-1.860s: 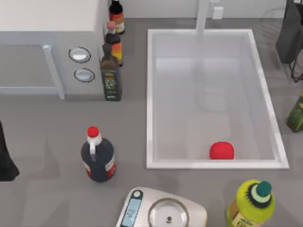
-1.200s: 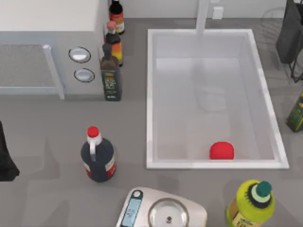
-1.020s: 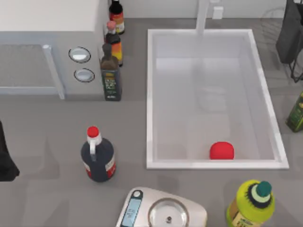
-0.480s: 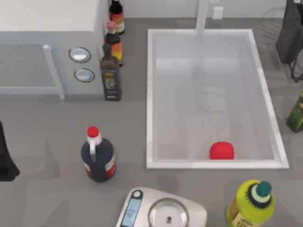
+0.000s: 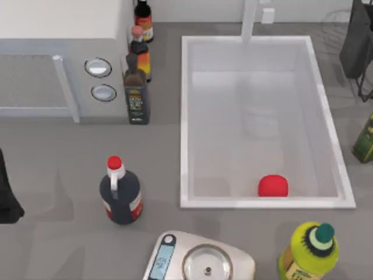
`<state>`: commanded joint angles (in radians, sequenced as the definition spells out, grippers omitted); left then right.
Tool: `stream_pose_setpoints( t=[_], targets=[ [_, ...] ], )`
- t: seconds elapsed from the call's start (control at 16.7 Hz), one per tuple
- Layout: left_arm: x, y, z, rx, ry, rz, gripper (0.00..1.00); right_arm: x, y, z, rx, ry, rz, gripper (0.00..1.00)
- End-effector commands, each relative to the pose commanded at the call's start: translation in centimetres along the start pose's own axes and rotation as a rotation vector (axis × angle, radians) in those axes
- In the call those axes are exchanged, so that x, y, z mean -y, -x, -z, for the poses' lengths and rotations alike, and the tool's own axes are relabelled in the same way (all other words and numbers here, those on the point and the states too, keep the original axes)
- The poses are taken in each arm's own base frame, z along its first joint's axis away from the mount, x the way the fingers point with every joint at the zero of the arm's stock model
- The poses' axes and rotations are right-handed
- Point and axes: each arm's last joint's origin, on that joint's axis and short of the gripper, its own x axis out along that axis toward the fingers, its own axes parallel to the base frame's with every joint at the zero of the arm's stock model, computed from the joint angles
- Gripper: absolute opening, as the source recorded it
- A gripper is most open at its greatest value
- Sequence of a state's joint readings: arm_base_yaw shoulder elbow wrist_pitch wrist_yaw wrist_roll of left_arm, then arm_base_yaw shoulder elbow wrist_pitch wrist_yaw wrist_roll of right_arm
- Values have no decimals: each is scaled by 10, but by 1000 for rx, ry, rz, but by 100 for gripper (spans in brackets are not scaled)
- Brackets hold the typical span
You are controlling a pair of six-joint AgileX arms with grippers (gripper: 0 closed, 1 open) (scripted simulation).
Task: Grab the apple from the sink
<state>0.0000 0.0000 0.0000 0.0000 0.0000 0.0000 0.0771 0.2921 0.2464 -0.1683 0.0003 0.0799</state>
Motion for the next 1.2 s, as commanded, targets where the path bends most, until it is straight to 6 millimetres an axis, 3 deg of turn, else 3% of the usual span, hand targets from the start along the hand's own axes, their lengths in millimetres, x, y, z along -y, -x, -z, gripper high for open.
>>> stream_pose_setpoints(
  t=[0.24, 0.54, 0.72, 0.9, 1.2],
  targets=[
    [0, 0, 0, 0, 0, 0, 100, -17, -28, -42, -285, -57, -46, 100],
    [0, 0, 0, 0, 0, 0, 100, -56, -105, -70, -708, -89, -48, 100],
    [0, 0, 0, 0, 0, 0, 100, -87, -158, -61, -949, -79, -14, 100],
    [0, 0, 0, 0, 0, 0, 100, -117, -202, -37, -1149, -53, 36, 100],
    [0, 0, 0, 0, 0, 0, 100, -149, -240, 0, -1332, -12, 103, 100]
  ],
)
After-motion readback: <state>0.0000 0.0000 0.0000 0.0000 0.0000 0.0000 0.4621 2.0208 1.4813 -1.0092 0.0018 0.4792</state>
